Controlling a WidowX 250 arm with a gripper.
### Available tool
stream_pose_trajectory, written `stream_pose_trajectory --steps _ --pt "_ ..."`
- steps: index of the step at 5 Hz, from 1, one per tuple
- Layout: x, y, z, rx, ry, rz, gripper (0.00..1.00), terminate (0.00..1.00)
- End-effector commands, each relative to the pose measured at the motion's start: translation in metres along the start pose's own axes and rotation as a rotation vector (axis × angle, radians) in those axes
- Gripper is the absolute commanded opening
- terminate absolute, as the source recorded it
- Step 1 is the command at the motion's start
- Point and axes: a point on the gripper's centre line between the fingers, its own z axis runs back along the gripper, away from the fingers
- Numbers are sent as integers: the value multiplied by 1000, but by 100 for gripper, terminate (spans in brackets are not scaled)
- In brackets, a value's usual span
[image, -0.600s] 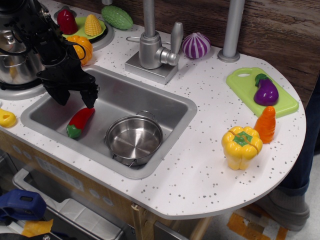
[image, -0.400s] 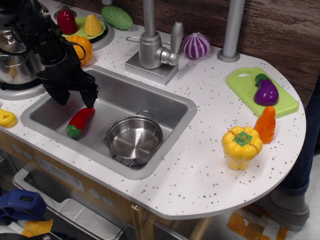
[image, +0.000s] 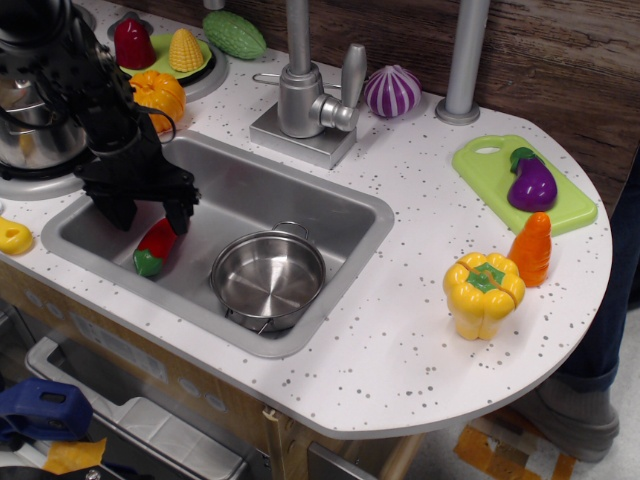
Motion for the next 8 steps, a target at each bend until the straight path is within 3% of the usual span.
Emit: stream_pose_trajectory --steps 1,2,3,5,6,7,8 --pt "5 5 -6 19 -40 19 100 0" --pt "1 5 -13 14 -59 36 100 0" --pt "0 6 -17 9 -61 66 0 0" --pt "-3 6 -25 -3 -75 82 0 0" --pt "5 -2 1 24 -46 71 0 0" --pt "8 -25 47 72 -60 50 0 0" --pt "8 -53 79 79 -86 54 0 0"
